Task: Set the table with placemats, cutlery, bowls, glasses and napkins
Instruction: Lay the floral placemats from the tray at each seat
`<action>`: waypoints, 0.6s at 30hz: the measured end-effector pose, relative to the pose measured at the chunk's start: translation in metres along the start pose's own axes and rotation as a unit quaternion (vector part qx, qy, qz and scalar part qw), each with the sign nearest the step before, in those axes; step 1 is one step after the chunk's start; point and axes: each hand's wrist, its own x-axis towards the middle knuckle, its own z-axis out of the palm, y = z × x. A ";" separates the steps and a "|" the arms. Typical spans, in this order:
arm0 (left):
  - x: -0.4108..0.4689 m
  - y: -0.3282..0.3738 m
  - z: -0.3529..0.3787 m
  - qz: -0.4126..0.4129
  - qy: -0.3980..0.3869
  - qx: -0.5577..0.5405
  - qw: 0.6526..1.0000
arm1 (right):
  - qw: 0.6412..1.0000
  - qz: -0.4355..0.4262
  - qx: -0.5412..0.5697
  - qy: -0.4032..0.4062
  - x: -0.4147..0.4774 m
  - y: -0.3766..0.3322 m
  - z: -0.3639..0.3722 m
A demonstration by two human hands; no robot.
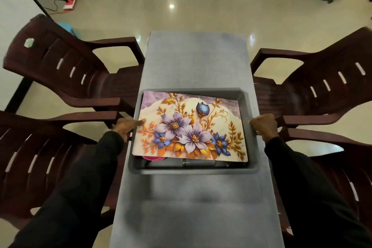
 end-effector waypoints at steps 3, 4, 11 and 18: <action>0.013 0.010 0.006 0.007 -0.022 0.004 1.000 | 1.000 -0.014 -0.002 -0.001 0.013 -0.006 0.002; 0.018 0.013 0.008 0.004 -0.030 0.006 1.000 | 1.000 -0.012 -0.006 0.000 0.022 -0.006 0.003; 0.036 0.034 0.011 0.002 -0.048 0.008 0.999 | 1.000 0.007 -0.019 -0.007 0.076 0.009 0.016; 0.047 0.047 0.016 0.008 -0.056 0.017 0.998 | 0.999 0.022 -0.025 0.005 0.074 0.000 0.019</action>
